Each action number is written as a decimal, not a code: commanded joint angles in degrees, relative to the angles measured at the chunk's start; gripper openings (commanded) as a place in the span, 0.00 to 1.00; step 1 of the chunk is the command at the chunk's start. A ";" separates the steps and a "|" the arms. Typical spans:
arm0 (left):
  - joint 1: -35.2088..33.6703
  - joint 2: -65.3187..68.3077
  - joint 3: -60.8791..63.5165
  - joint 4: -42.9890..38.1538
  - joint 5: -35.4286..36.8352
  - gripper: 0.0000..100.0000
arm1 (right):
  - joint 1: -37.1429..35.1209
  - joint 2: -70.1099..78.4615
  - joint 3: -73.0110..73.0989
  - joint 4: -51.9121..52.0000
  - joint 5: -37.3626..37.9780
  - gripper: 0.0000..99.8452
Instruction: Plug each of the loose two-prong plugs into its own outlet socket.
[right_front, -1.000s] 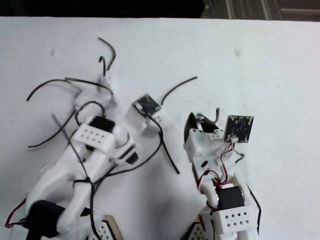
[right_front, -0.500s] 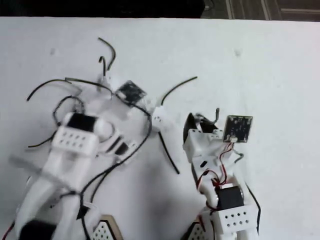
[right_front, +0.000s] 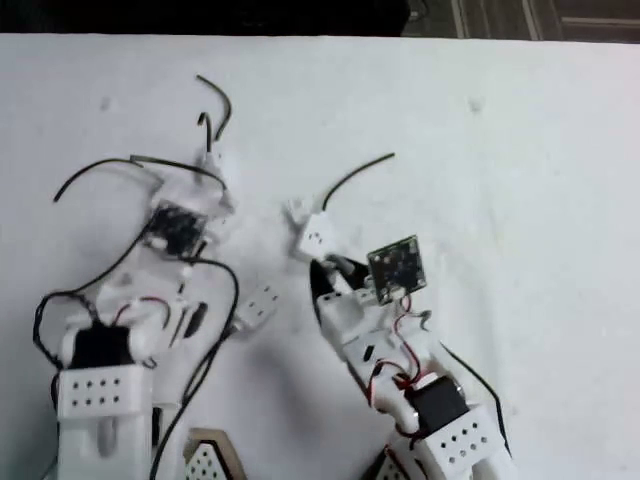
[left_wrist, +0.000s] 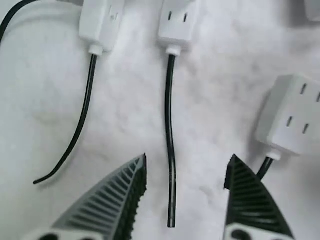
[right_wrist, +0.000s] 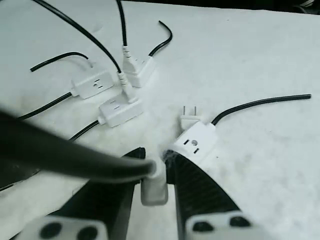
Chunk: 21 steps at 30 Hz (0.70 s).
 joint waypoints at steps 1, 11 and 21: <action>-4.44 -6.29 5.36 -3.16 -0.53 0.26 | -5.05 -0.13 -0.70 -0.57 0.62 0.02; -5.49 -8.75 8.18 -3.16 -0.35 0.26 | -9.80 14.81 -0.97 -16.40 3.43 0.02; -5.58 -9.01 9.05 -3.16 -0.35 0.26 | -10.33 48.13 -7.65 -33.63 7.38 0.02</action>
